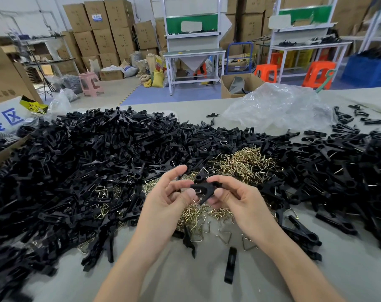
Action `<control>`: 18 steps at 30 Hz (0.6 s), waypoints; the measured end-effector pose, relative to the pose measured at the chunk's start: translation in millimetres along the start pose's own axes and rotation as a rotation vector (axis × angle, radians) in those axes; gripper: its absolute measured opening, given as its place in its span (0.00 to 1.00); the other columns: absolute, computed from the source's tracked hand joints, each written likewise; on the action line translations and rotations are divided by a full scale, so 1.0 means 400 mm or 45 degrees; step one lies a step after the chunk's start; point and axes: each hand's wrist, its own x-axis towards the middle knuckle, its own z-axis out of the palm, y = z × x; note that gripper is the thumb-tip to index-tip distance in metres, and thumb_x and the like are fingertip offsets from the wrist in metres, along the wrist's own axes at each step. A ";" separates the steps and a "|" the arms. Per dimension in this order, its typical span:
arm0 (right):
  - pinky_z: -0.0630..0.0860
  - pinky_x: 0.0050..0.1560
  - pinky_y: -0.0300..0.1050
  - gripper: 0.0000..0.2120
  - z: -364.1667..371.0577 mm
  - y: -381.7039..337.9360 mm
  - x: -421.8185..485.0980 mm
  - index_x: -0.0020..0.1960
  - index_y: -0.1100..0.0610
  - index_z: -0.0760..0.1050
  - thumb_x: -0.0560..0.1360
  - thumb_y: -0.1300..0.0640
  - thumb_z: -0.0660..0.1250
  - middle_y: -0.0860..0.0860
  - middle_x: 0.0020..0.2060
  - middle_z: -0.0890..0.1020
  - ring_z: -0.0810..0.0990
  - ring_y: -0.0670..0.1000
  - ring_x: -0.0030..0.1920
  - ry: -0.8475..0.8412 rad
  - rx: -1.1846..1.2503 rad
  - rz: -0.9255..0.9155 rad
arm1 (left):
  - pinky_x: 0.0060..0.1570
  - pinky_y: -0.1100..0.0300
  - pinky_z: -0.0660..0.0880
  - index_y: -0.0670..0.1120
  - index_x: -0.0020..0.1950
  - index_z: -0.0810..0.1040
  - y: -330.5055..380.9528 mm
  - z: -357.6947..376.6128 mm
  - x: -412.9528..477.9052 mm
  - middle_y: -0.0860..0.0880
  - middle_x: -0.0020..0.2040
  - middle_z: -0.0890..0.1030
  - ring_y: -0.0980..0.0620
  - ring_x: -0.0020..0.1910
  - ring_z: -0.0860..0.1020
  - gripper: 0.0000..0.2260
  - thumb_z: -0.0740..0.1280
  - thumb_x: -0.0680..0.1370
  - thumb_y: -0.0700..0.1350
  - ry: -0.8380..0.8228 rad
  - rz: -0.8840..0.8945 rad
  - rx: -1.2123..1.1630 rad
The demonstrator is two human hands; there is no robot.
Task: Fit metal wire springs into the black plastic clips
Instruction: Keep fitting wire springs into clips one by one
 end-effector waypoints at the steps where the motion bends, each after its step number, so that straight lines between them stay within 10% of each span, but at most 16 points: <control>1: 0.81 0.48 0.40 0.11 -0.004 0.002 0.001 0.59 0.49 0.82 0.80 0.60 0.67 0.51 0.44 0.87 0.86 0.49 0.43 0.011 0.005 0.006 | 0.49 0.63 0.78 0.60 0.64 0.78 0.002 -0.004 0.001 0.51 0.54 0.84 0.49 0.47 0.84 0.20 0.72 0.76 0.41 0.000 0.001 -0.023; 18: 0.80 0.49 0.37 0.10 0.004 0.003 0.001 0.58 0.49 0.82 0.78 0.58 0.68 0.48 0.44 0.87 0.86 0.46 0.44 -0.055 0.058 0.042 | 0.45 0.63 0.78 0.51 0.62 0.81 0.006 0.003 0.001 0.47 0.51 0.83 0.53 0.41 0.82 0.21 0.72 0.69 0.41 -0.019 -0.106 -0.370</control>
